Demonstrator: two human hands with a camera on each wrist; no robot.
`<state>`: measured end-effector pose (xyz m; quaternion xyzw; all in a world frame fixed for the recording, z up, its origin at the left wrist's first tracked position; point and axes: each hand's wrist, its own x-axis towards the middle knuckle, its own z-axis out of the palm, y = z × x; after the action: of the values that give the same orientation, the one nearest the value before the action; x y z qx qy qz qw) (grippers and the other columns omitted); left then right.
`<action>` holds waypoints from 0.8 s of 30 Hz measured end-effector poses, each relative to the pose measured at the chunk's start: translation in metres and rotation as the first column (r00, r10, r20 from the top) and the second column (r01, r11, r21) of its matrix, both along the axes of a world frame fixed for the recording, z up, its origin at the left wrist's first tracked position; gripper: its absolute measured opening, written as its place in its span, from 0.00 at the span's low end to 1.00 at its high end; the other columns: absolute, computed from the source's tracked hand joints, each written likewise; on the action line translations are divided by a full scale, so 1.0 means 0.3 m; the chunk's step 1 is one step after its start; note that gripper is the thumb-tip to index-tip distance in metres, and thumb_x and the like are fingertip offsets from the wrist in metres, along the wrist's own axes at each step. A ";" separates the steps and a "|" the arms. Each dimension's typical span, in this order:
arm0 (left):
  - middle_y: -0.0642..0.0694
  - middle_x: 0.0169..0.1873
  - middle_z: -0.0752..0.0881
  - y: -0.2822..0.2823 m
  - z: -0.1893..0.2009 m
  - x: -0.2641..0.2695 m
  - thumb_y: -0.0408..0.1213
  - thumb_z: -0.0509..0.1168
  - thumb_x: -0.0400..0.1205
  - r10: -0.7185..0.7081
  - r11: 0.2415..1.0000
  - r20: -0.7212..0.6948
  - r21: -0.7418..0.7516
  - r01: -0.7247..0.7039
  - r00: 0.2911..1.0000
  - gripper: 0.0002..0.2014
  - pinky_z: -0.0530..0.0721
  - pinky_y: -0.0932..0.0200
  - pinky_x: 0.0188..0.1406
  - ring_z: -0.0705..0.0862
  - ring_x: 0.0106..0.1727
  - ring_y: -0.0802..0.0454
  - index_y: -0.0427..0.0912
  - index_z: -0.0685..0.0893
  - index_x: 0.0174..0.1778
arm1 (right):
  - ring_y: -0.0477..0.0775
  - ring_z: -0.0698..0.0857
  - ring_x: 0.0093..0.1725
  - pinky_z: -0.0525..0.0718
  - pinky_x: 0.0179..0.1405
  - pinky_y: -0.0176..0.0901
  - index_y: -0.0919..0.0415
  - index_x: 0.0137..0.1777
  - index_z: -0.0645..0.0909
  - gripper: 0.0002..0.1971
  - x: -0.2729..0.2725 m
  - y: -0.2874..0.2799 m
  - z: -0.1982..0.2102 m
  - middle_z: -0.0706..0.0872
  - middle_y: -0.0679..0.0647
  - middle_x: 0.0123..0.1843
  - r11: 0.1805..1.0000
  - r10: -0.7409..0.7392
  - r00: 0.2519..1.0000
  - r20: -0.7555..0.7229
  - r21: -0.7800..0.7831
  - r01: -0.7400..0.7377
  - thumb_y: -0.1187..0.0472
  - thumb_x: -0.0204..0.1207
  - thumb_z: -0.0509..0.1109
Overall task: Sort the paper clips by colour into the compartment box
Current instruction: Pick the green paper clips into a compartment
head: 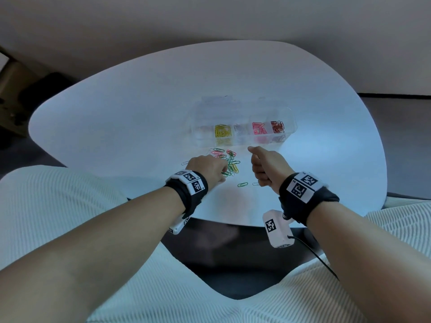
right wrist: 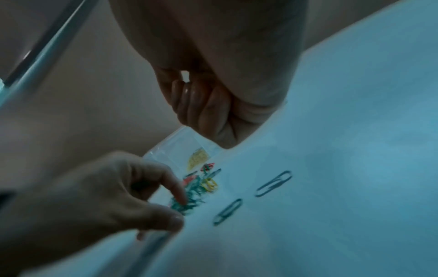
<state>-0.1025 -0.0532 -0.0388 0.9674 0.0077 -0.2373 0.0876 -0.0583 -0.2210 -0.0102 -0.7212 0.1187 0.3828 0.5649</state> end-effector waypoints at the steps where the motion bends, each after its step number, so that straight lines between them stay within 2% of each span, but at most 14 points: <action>1: 0.47 0.52 0.86 0.001 0.002 0.003 0.49 0.64 0.81 0.009 1.000 -0.010 0.009 -0.009 1.000 0.11 0.75 0.58 0.44 0.84 0.53 0.44 0.54 0.82 0.57 | 0.51 0.57 0.22 0.56 0.22 0.37 0.53 0.25 0.62 0.22 -0.002 0.000 -0.006 0.62 0.49 0.24 0.995 0.048 0.998 0.051 -0.091 -0.044 0.50 0.80 0.60; 4: 0.48 0.51 0.87 0.000 0.005 0.009 0.49 0.65 0.81 0.001 1.000 -0.018 0.027 0.000 1.000 0.09 0.75 0.58 0.43 0.85 0.52 0.45 0.54 0.86 0.53 | 0.53 0.72 0.26 0.68 0.26 0.39 0.58 0.29 0.75 0.22 -0.013 -0.001 -0.039 0.76 0.52 0.30 0.900 0.304 0.939 0.159 -0.372 -0.228 0.52 0.84 0.56; 6: 0.48 0.50 0.87 -0.003 0.005 0.008 0.46 0.63 0.81 -0.013 0.999 -0.011 0.030 0.013 1.000 0.09 0.75 0.58 0.42 0.85 0.51 0.45 0.54 0.86 0.52 | 0.56 0.81 0.40 0.75 0.37 0.42 0.58 0.37 0.81 0.19 -0.024 -0.002 -0.070 0.83 0.55 0.41 0.824 0.436 0.886 0.162 -0.468 -0.320 0.57 0.86 0.54; 8: 0.48 0.48 0.87 0.000 0.003 0.005 0.44 0.62 0.80 -0.025 0.999 0.001 0.029 0.025 1.000 0.09 0.75 0.58 0.41 0.85 0.48 0.44 0.53 0.87 0.51 | 0.57 0.83 0.51 0.77 0.45 0.43 0.57 0.47 0.84 0.16 -0.035 -0.003 -0.087 0.84 0.55 0.51 0.787 0.493 0.852 0.173 -0.506 -0.353 0.62 0.86 0.53; 10: 0.49 0.46 0.88 0.004 0.005 0.003 0.43 0.62 0.80 -0.028 0.999 0.015 0.018 0.027 1.000 0.10 0.74 0.59 0.40 0.85 0.46 0.44 0.52 0.87 0.51 | 0.55 0.82 0.50 0.76 0.45 0.41 0.55 0.52 0.85 0.14 -0.040 -0.002 -0.090 0.83 0.53 0.51 0.753 0.546 0.812 0.205 -0.544 -0.369 0.62 0.84 0.56; 12: 0.50 0.40 0.85 0.010 0.010 -0.001 0.43 0.61 0.79 0.005 1.000 0.046 -0.031 -0.003 0.999 0.09 0.73 0.59 0.38 0.83 0.43 0.44 0.50 0.85 0.50 | 0.53 0.82 0.47 0.78 0.44 0.41 0.51 0.51 0.86 0.07 -0.043 -0.003 -0.089 0.82 0.49 0.45 0.678 0.632 0.745 0.216 -0.619 -0.396 0.57 0.80 0.66; 14: 0.51 0.32 0.79 0.015 0.013 -0.004 0.43 0.58 0.79 0.119 0.980 0.077 -0.170 -0.104 0.990 0.06 0.71 0.58 0.34 0.78 0.37 0.44 0.48 0.79 0.44 | 0.53 0.84 0.45 0.81 0.43 0.41 0.47 0.49 0.87 0.05 -0.048 -0.005 -0.093 0.82 0.48 0.43 0.574 0.722 0.666 0.189 -0.702 -0.422 0.51 0.75 0.73; 15: 0.49 0.30 0.78 0.018 0.015 -0.002 0.43 0.55 0.80 0.192 0.952 0.075 -0.257 -0.167 0.979 0.07 0.69 0.57 0.32 0.76 0.34 0.44 0.46 0.75 0.40 | 0.53 0.85 0.43 0.82 0.41 0.41 0.46 0.48 0.87 0.05 -0.051 -0.006 -0.097 0.84 0.48 0.43 0.547 0.740 0.648 0.179 -0.722 -0.424 0.50 0.73 0.75; 17: 0.46 0.27 0.74 0.031 0.017 0.007 0.42 0.49 0.80 0.295 0.889 0.069 -0.386 -0.247 0.953 0.11 0.66 0.55 0.30 0.70 0.32 0.43 0.44 0.69 0.32 | 0.54 0.86 0.41 0.84 0.38 0.41 0.45 0.44 0.88 0.03 -0.053 -0.002 -0.100 0.87 0.50 0.44 0.534 0.743 0.646 0.174 -0.735 -0.417 0.50 0.72 0.76; 19: 0.46 0.25 0.69 0.043 0.022 0.019 0.42 0.47 0.77 0.348 0.852 0.072 -0.440 -0.283 0.935 0.13 0.62 0.55 0.29 0.66 0.31 0.44 0.44 0.63 0.27 | 0.55 0.87 0.41 0.84 0.37 0.41 0.46 0.43 0.88 0.03 -0.052 0.006 -0.101 0.87 0.51 0.44 0.523 0.744 0.646 0.167 -0.747 -0.410 0.51 0.71 0.76; 22: 0.46 0.26 0.69 0.049 0.010 0.027 0.41 0.49 0.84 0.351 0.849 0.076 -0.446 -0.283 0.933 0.16 0.64 0.54 0.32 0.67 0.33 0.45 0.41 0.65 0.30 | 0.55 0.86 0.41 0.83 0.37 0.40 0.49 0.41 0.87 0.06 -0.056 0.018 -0.106 0.86 0.51 0.44 0.514 0.736 0.661 0.143 -0.754 -0.409 0.50 0.68 0.77; 24: 0.47 0.27 0.70 0.048 -0.008 0.023 0.45 0.48 0.88 0.329 0.853 0.068 -0.450 -0.266 0.942 0.18 0.67 0.53 0.34 0.70 0.34 0.44 0.40 0.67 0.34 | 0.54 0.86 0.40 0.82 0.37 0.40 0.50 0.40 0.85 0.06 -0.059 0.025 -0.111 0.86 0.51 0.43 0.507 0.733 0.669 0.125 -0.756 -0.414 0.50 0.67 0.77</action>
<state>-0.0956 -0.0389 -0.0412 0.9247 0.0981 -0.1470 0.3372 -0.0761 -0.2135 -0.0436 -0.9342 -0.1336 0.3119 0.1098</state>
